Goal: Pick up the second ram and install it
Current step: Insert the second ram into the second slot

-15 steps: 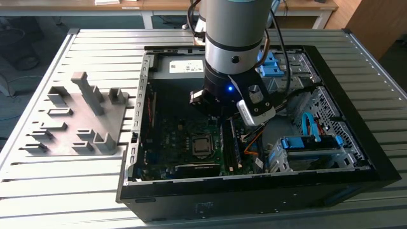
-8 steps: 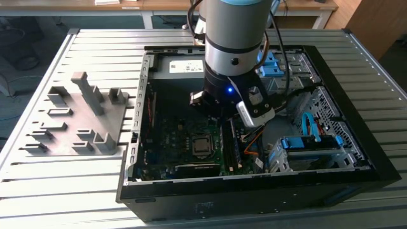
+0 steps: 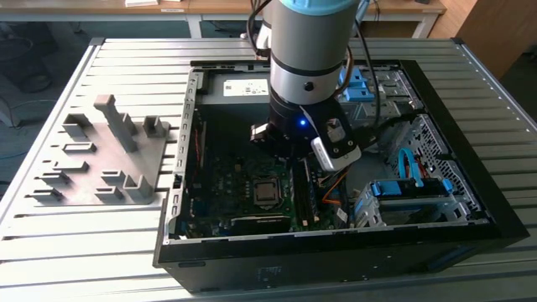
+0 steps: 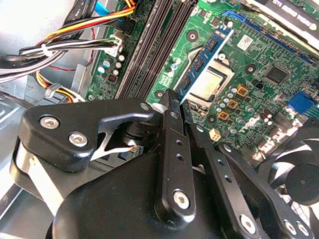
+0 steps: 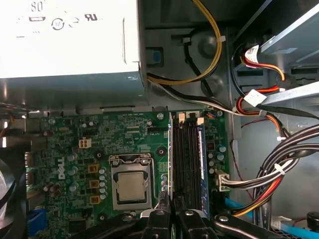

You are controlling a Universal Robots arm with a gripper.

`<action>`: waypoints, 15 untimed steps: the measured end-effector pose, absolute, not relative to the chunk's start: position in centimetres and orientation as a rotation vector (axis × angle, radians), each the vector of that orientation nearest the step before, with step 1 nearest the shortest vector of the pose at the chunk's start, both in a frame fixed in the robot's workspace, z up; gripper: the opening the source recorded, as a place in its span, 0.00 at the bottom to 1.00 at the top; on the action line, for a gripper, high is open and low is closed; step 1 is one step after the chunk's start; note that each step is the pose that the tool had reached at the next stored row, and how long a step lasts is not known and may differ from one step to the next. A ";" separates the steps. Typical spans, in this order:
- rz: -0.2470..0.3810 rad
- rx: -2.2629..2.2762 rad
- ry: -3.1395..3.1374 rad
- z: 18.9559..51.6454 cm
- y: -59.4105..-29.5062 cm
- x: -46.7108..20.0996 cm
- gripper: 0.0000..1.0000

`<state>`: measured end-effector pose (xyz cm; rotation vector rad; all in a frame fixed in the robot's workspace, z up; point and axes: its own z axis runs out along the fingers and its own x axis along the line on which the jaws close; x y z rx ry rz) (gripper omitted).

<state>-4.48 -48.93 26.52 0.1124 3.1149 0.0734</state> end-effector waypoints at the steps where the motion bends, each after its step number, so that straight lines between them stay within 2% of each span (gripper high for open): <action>1: 0.073 0.112 3.115 26.4 -48.9 -4.5 0.14; 15: 0.072 0.112 3.115 25.3 -48.9 -4.4 0.14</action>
